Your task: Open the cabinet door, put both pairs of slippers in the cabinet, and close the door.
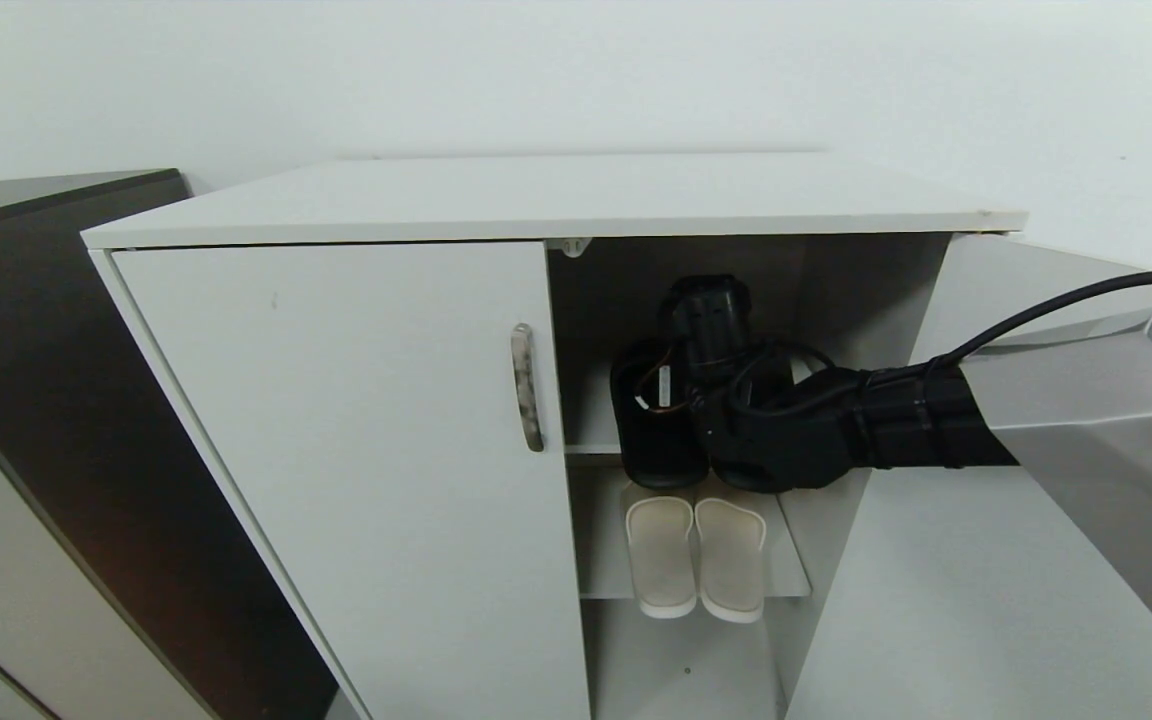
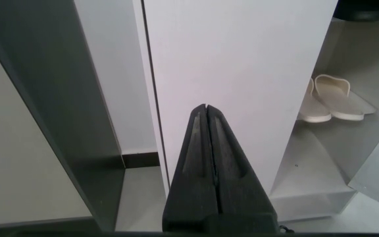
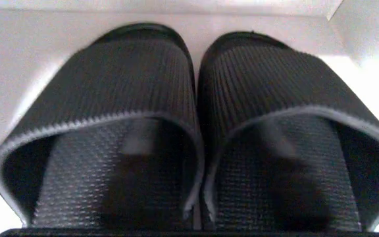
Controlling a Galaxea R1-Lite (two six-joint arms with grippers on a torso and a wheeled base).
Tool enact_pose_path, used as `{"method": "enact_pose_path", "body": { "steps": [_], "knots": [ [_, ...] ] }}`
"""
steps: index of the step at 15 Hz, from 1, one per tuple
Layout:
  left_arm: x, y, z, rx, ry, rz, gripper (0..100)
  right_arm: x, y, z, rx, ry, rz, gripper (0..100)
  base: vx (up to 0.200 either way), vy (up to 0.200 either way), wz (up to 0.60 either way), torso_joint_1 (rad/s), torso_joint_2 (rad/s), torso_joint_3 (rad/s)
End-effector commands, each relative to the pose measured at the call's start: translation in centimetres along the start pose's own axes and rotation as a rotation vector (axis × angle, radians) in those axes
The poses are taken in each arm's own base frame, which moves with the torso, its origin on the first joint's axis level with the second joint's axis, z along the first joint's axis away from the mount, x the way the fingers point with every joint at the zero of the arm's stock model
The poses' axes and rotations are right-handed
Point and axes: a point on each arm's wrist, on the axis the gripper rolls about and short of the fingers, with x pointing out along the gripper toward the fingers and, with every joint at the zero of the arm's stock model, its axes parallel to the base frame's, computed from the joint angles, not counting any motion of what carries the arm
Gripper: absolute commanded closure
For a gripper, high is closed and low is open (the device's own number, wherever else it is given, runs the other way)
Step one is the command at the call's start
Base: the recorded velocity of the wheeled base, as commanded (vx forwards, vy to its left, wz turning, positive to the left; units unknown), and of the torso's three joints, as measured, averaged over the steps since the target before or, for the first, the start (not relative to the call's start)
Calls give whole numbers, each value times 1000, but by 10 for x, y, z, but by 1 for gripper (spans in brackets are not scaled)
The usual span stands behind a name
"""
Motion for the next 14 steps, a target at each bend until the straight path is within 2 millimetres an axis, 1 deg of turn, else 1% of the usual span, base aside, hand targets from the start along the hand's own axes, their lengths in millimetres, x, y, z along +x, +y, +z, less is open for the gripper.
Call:
{"method": "enact_pose_path", "body": {
  "steps": [1,3,5,6,7,9,11,13,14],
  "knots": [
    [0,0,0,0,0,0,100,-16,-5,1,-14,12,9,0,0,0,0,0,0,0],
    [0,0,0,0,1,0,100,-35,-9,6,-18,11,24,0,0,0,0,0,0,0],
    [0,0,0,0,1,0,100,-59,-12,9,-17,6,55,0,0,0,0,0,0,0],
    [0,0,0,0,1,0,100,-75,-14,11,-12,-9,81,0,0,0,0,0,0,0],
    [0,0,0,0,1,0,100,-84,-16,10,-11,-15,94,0,0,0,0,0,0,0],
    [0,0,0,0,1,0,100,-109,-25,-1,-5,-32,135,0,0,0,0,0,0,0],
    [0,0,0,0,1,0,100,-125,-30,-9,6,-48,168,0,0,0,0,0,0,0],
    [0,0,0,0,1,0,100,-140,-34,-13,19,-66,205,0,0,0,0,0,0,0],
    [0,0,0,0,1,0,100,-143,-35,-14,17,-67,212,100,0,0,0,0,0,0]
  ]
}}
